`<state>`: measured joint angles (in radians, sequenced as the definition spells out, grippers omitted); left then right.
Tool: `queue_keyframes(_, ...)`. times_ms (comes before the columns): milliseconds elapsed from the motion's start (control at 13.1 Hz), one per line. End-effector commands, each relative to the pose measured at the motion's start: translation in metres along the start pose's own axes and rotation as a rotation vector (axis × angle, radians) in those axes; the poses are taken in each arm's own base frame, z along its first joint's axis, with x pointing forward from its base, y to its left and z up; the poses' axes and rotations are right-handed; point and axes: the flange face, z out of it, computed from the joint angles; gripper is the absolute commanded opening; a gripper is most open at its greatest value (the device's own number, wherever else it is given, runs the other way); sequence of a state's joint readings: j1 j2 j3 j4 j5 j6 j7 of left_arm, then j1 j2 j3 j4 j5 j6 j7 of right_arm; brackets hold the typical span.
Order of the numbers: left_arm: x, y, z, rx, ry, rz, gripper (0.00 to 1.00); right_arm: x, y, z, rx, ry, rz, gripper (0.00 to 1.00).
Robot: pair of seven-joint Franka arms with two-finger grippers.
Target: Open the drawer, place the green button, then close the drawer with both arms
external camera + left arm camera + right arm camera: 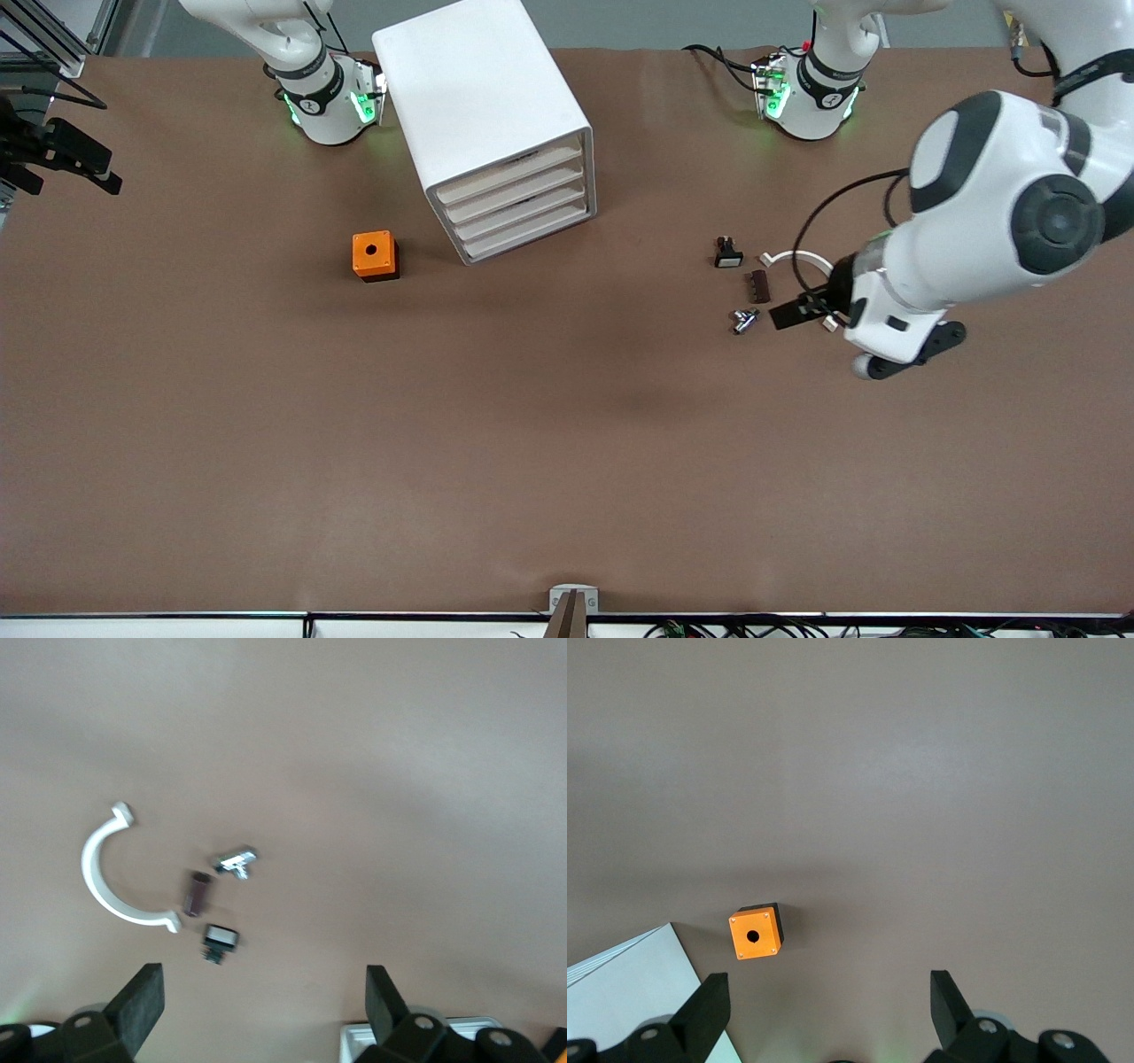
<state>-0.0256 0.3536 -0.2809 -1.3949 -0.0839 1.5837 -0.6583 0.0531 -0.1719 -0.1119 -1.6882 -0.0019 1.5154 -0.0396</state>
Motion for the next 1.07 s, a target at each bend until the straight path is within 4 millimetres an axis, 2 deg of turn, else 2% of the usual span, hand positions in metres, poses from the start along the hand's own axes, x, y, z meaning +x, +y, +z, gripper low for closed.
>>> queue_keyframes(0,0.011,-0.035,-0.009,0.04,0.017,0.062,1.0,-0.006,-0.01,-0.003,0.016,0.024,-0.009,1.0)
queue_keyframes(77,0.022,-0.053,-0.012,0.035,0.017,0.088,1.0,-0.006,-0.012,-0.004,0.016,0.025,-0.013,1.0)
queue_keyframes(230,0.029,-0.08,-0.02,0.045,0.024,0.142,1.0,-0.005,-0.01,-0.011,0.013,0.032,-0.017,1.0)
queue_keyframes(306,0.026,-0.092,-0.024,0.061,0.032,0.17,1.0,-0.004,-0.01,-0.018,0.013,0.045,-0.023,1.0)
queue_keyframes(613,0.018,-0.148,-0.041,0.081,0.051,0.254,1.0,0.006,-0.005,-0.02,0.008,0.049,-0.017,1.0)
queue_keyframes(842,0.0,-0.171,-0.057,0.076,0.074,0.273,1.0,0.007,-0.008,-0.017,0.008,0.035,-0.021,1.0)
queue_keyframes(995,-0.012,-0.184,-0.081,0.065,0.118,0.272,1.0,0.008,-0.01,-0.015,0.007,0.032,-0.026,1.0)
